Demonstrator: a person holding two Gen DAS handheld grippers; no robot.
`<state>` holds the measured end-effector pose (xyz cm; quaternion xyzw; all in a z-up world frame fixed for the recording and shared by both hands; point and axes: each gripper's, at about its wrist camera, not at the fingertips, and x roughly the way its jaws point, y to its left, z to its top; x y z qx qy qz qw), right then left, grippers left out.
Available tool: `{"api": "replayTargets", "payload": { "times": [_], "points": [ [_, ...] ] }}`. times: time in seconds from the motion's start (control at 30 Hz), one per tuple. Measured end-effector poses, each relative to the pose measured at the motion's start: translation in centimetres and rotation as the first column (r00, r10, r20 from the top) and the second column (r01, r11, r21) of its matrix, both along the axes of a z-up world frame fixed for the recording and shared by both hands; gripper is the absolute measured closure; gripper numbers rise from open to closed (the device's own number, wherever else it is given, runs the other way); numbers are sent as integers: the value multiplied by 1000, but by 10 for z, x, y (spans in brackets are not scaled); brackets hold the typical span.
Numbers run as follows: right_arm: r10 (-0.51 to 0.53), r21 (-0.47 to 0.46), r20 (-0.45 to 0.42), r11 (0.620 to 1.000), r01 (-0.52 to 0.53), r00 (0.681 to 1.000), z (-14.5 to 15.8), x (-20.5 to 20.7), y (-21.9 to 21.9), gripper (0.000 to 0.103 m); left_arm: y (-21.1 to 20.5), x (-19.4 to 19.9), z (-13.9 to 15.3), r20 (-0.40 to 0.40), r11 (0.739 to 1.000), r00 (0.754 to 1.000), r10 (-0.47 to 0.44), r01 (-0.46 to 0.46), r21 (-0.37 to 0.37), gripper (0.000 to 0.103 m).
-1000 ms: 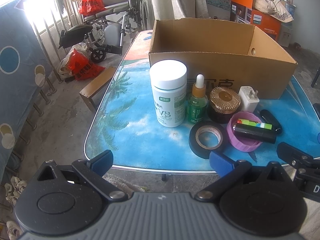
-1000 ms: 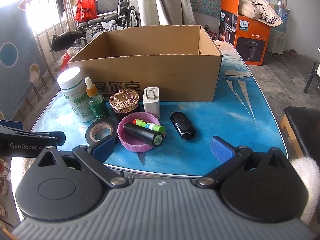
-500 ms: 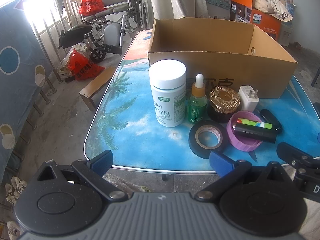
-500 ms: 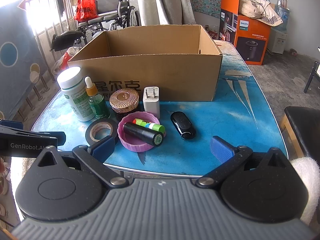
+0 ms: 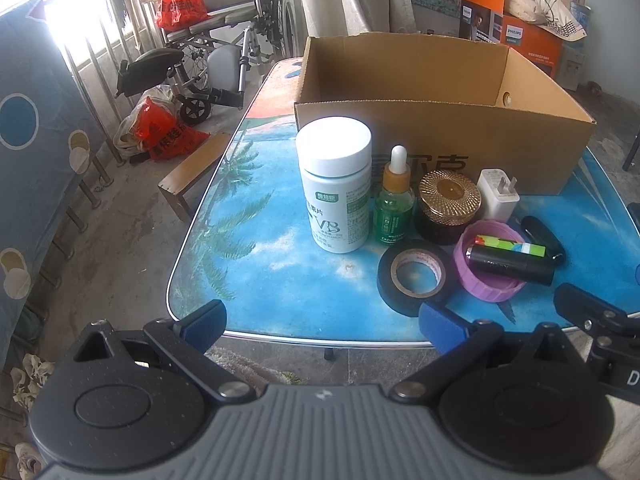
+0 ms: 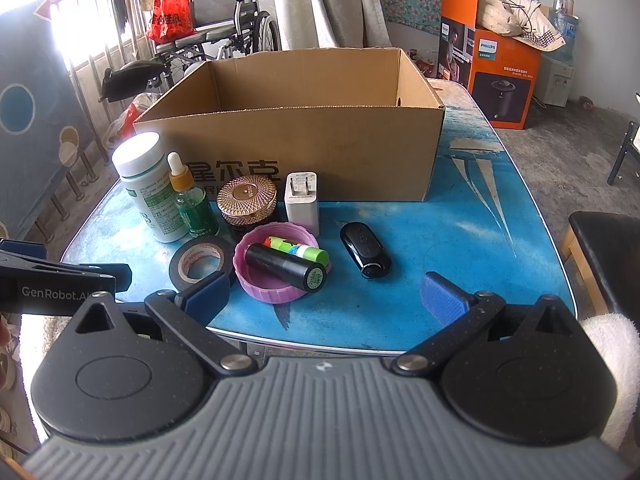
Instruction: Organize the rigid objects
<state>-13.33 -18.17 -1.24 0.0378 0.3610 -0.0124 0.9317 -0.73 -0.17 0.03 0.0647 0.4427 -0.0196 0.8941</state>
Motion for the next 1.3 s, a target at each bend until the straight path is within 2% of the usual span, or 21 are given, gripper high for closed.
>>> {"api": "replayTargets", "payload": {
  "times": [0.57, 0.67, 0.77, 0.87, 0.97, 1.1, 1.17, 1.27, 1.3],
  "points": [
    [-9, 28, 20, 1000, 9, 1000, -2, 9, -18, 1, -7, 7, -6, -18, 1000, 1000, -21, 21, 17, 0],
    [-10, 69, 53, 998, 6, 999, -1, 9, -31, 1, -14, 8, -2, 10, 998, 998, -59, 59, 10, 0],
    [9, 164, 111, 986, -27, 994, 1, 2, -48, 1, -19, 4, -2, 55, 992, 992, -118, 119, -27, 0],
    [8, 282, 126, 958, -44, 992, -4, -4, -64, 1, -20, 3, -3, 80, 973, 976, -201, 209, -101, 0],
    [-3, 369, 128, 928, -45, 992, -12, -9, -73, 1, -24, 5, -8, 124, 936, 950, -288, 306, -174, 0],
    [-12, 461, 130, 886, -49, 991, -23, -8, -80, 3, -39, 9, -16, 148, 908, 917, -369, 390, -154, 2],
    [-14, 514, 121, 856, -50, 993, -28, -3, -84, 6, -49, 13, -19, 143, 894, 901, -409, 427, -135, 8],
    [-9, 576, 92, 816, -46, 996, -39, 8, -88, 17, -59, 17, -25, 132, 873, 877, -461, 475, -111, 13],
    [-6, 593, 81, 804, -43, 997, -42, 13, -89, 24, -62, 16, -26, 132, 866, 869, -477, 490, -100, 14]
  ]
}}
